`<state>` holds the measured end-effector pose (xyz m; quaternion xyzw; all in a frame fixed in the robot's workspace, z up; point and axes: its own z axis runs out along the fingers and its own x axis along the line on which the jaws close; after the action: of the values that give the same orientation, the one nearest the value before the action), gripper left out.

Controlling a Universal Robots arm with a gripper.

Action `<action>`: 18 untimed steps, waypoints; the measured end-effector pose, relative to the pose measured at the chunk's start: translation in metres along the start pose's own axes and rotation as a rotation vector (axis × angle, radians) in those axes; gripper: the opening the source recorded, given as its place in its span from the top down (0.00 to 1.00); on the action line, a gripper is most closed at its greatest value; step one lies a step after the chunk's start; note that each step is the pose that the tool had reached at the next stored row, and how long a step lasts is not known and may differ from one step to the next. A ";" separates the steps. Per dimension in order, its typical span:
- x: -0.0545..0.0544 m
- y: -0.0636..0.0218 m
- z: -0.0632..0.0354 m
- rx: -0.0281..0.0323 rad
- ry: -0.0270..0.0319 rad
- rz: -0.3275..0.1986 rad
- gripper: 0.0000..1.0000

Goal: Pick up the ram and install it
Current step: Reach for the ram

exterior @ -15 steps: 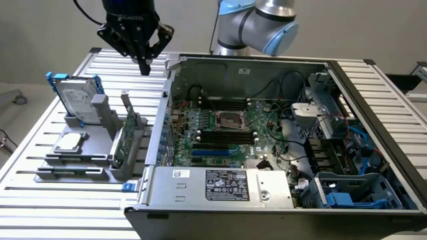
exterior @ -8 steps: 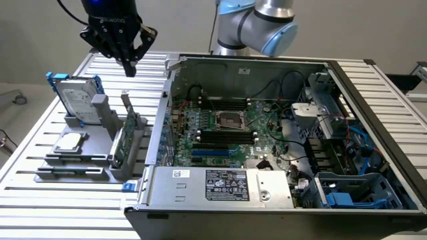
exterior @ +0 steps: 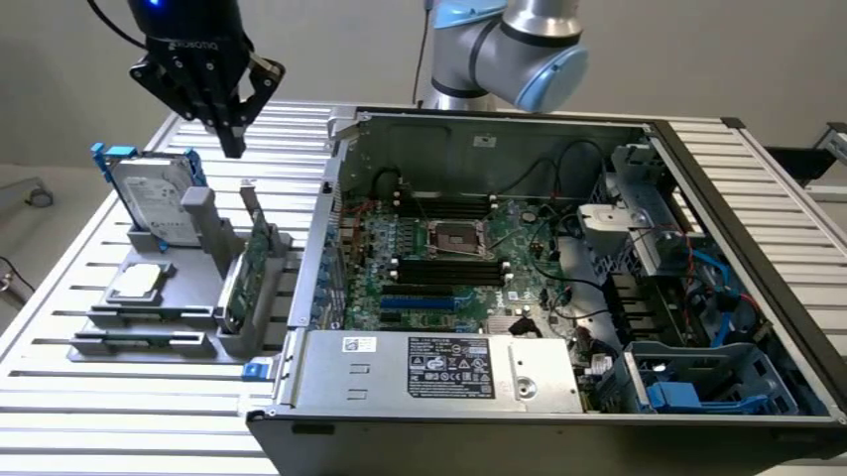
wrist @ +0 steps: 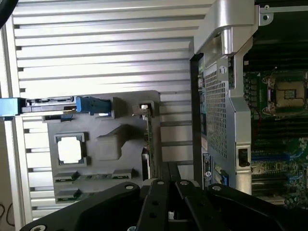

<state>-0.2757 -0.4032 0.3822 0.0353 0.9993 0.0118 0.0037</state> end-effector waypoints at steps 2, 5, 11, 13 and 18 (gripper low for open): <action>0.006 -0.0006 0.0009 0.0058 0.0023 0.000 0.89; 0.015 -0.0015 0.0023 0.0139 0.0055 0.000 0.89; 0.030 -0.0035 0.0053 0.0228 0.0102 0.000 0.89; 0.035 -0.0043 0.0063 0.0244 0.0109 0.000 0.89; 0.046 -0.0063 0.0086 0.0283 0.0118 -0.001 0.89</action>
<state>-0.3221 -0.4061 0.3731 0.0350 0.9994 -0.0022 -0.0027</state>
